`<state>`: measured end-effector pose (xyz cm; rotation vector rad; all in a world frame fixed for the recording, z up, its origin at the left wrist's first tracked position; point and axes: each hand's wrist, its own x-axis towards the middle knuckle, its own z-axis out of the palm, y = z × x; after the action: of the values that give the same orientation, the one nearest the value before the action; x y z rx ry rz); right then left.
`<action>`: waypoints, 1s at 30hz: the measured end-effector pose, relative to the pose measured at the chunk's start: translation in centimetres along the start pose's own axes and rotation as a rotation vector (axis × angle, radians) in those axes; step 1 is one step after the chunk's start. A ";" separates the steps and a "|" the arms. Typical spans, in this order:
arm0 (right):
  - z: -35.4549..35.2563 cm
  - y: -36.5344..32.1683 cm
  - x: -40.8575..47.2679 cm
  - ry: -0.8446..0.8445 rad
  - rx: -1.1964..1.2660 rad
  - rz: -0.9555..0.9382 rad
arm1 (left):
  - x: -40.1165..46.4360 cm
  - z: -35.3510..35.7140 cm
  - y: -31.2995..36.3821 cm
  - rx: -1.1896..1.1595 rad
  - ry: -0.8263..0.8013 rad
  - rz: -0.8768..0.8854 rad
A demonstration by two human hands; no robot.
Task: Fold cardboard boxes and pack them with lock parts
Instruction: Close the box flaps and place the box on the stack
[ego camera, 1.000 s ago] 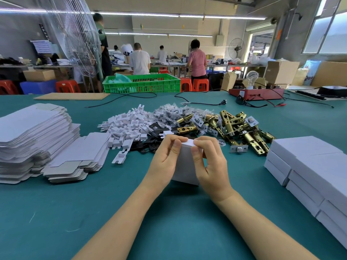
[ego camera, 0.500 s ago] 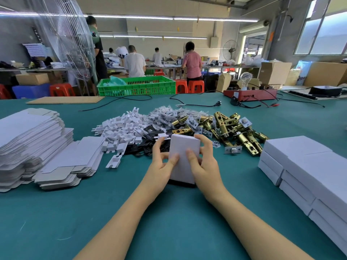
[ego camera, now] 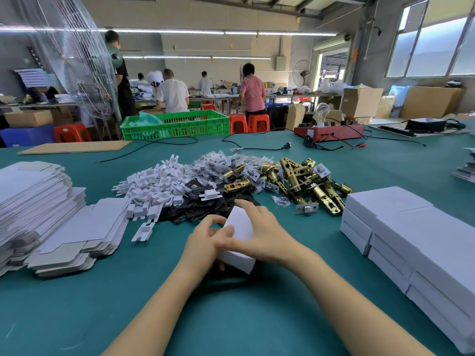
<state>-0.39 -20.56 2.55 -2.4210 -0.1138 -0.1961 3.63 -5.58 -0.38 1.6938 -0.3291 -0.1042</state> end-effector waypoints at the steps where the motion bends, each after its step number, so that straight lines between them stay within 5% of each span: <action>1: -0.4 0.2 -0.1 -0.085 -0.047 0.001 | 0.0 0.0 0.1 0.005 0.008 0.001; 4: -1.2 0.6 -0.3 -0.190 -0.166 0.004 | -0.1 -0.1 0.5 -0.036 0.025 -0.031; 10: -4.4 -1.0 -0.3 -0.072 -0.106 0.066 | -0.2 -0.3 0.9 -0.327 -0.046 -0.088; 22: -16.2 -0.9 -3.1 0.715 -0.225 0.304 | -0.4 0.1 1.0 -0.216 -0.056 -0.092; 30: -17.7 3.0 -4.9 0.536 -0.290 0.666 | -0.3 0.0 0.8 -0.174 -0.023 -0.118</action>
<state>-6.73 -34.61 12.99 -2.4463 1.0016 -0.5648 3.22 -5.62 0.38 1.5393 -0.2299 -0.2333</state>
